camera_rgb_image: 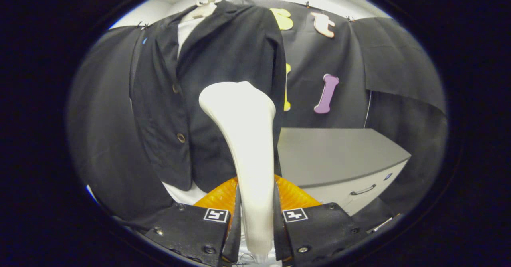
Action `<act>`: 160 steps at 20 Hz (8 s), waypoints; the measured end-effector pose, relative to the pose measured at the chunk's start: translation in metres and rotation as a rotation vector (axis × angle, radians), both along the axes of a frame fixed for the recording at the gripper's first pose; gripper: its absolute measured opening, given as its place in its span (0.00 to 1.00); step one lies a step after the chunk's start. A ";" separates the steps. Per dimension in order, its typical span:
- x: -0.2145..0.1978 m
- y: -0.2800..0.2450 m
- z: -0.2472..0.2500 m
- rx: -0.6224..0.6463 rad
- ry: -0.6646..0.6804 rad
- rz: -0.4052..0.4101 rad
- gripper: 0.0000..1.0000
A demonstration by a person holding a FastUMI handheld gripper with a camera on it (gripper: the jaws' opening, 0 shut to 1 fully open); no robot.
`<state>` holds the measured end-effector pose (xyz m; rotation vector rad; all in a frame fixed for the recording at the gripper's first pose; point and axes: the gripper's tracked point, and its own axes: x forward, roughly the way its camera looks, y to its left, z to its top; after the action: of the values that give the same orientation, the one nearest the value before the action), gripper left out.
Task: Iron the clothes twice with a garment steamer, once on the left side and once on the right side.
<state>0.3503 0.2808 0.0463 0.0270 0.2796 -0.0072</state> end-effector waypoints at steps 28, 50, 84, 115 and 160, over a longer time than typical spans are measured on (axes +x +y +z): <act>0.033 0.210 0.229 -0.014 -0.330 0.171 0.36; 0.056 0.214 0.160 -0.142 -0.206 0.119 0.36; 0.028 0.187 0.007 -0.138 0.072 0.115 0.36; 0.008 0.178 -0.141 -0.208 0.357 0.151 0.36; -0.207 -0.183 0.004 0.056 -0.045 -0.020 0.37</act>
<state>0.1430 0.0976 0.0503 0.0850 0.2345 -0.0184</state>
